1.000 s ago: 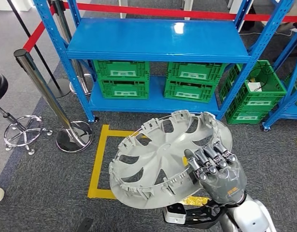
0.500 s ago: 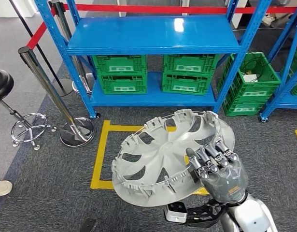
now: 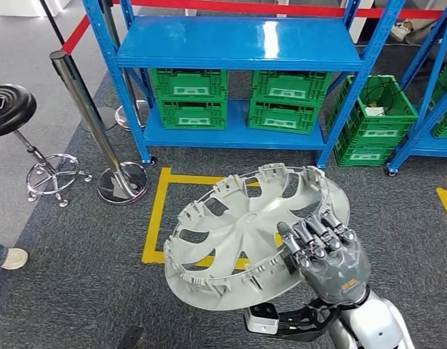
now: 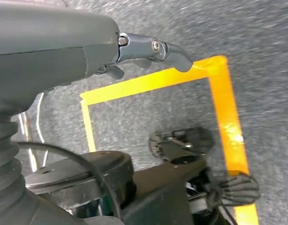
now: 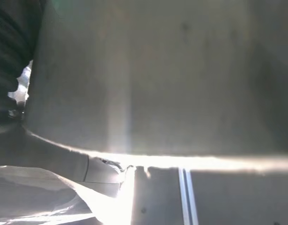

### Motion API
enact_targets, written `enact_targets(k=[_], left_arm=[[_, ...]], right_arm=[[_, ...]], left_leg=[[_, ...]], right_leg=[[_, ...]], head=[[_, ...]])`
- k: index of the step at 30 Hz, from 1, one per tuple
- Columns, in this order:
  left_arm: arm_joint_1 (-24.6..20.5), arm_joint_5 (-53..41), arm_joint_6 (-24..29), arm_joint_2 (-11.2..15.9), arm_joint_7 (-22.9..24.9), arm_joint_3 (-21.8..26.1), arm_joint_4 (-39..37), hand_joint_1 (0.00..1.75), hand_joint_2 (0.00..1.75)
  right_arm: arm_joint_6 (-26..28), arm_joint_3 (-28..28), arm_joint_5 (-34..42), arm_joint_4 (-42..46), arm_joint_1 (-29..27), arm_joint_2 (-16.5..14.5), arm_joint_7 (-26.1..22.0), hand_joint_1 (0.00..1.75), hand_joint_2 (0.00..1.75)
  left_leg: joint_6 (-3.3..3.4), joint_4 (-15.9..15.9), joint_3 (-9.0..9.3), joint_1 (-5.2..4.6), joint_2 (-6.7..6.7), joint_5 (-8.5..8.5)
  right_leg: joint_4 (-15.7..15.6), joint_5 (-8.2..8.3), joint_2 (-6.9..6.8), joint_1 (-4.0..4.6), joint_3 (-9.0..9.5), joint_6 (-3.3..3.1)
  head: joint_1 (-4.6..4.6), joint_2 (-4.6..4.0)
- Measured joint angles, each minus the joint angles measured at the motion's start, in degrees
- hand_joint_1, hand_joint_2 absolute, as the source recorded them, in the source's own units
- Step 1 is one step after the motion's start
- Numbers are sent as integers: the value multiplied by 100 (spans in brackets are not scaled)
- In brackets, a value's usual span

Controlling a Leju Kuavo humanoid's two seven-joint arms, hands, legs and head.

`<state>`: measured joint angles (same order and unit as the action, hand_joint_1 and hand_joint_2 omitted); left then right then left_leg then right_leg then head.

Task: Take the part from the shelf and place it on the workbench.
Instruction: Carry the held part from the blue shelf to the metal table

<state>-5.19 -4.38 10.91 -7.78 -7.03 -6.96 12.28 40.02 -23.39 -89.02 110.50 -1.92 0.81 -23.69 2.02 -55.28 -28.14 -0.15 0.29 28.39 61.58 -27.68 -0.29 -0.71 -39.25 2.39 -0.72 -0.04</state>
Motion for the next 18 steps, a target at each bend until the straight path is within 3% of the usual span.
enact_targets(k=[1, 2, 3, 5, 6, 7, 9, 10, 12, 13, 15, 17, 18], left_arm=[[0, -19, -18, -2, 2, -10, 0, 0, 175], [-2, -36, -37, -4, 2, -25, 0, 0, 175], [-4, -52, -58, -5, 1, -41, 0, 0, 175], [-4, -64, -78, -7, 1, -65, 0, 0, 175], [-5, -73, -79, -7, 1, -72, 0, 0, 175], [-7, -85, -76, -6, 6, -77, 0, 0, 175], [-11, -110, -68, -4, 22, -94, 0, 0, 175], [-13, -120, -63, 0, 32, -103, 0, 0, 175], [-9, -132, -61, 14, 49, -116, -1, 0, 175], [-3, -143, -64, 24, 60, -118, -1, 0, 175], [11, -160, -76, 40, 78, -121, -2, 0, 175], [15, -170, -84, 53, 87, -122, -2, 0, 175], [15, -174, -84, 57, 89, -122, -2, 0, 175]], right_arm=[[0, -3, 0, -16, 3, 0, 14, 175, 175], [0, -8, 0, -34, 5, 0, 41, 175, 175], [0, -13, 0, -55, 6, 1, 77, 175, 175], [0, -20, 0, -99, 9, 2, 134, 175, 175], [0, -20, 0, -119, 12, 2, 135, 175, 175], [0, -20, 0, -134, 18, 2, 122, 175, 175], [0, -20, 0, -152, 44, 1, 72, 175, 175], [0, -20, 0, -157, 58, 1, 45, 175, 175], [0, -19, 0, -168, 78, 0, -22, 175, 175], [0, -17, 0, -174, 81, -2, -63, 175, 175], [-1, -15, 0, -191, 88, -17, -147, 175, 175], [-1, -13, 0, -207, 89, -39, -200, 175, 175], [-1, -11, 0, -213, 89, -48, -216, 175, 175]], left_leg=[[21, -1, -98, -4, -1, -71], [28, -4, -200, -7, -2, -145], [26, -9, -304, -9, -1, -220], [2, -32, -511, -8, 5, -366], [-17, -53, -597, -6, 8, -426], [-39, -81, -672, -7, 10, -475], [-89, -168, -774, -24, 6, -549], [-115, -201, -811, -33, 3, -585], [-170, -241, -861, -32, 0, -635], [-202, -284, -886, -21, -2, -579], [-267, -658, -1002, -2, -5, -205], [-310, -1404, -1214, 9, -6, 277], [-318, -1718, -1288, 12, -6, 394]], right_leg=[[338, -315, 5, 1, -76, 18], [733, -521, 7, -1, -147, 33], [1084, -548, 8, 0, -181, 43], [1372, -190, 7, -1, -72, 52], [1214, 7, 6, -2, 122, 50], [863, 68, 6, -2, 425, 44], [-86, -190, 12, 3, 1099, 24], [-412, -353, 20, 9, 1298, 7], [-609, -455, 26, 8, 1344, -56], [-599, -430, 22, 5, 1317, -104], [-601, -360, 1, -4, 1272, -199], [-580, -291, -14, 7, 1224, -241], [-558, -265, -17, 13, 1192, -246]], head=[[-14, 0], [-25, 0], [-33, 0], [-38, 0], [-38, 0], [-38, 0], [-41, 0], [-42, 0], [-46, 0], [-40, 0], [-28, 0], [-17, 0], [-16, 0]])
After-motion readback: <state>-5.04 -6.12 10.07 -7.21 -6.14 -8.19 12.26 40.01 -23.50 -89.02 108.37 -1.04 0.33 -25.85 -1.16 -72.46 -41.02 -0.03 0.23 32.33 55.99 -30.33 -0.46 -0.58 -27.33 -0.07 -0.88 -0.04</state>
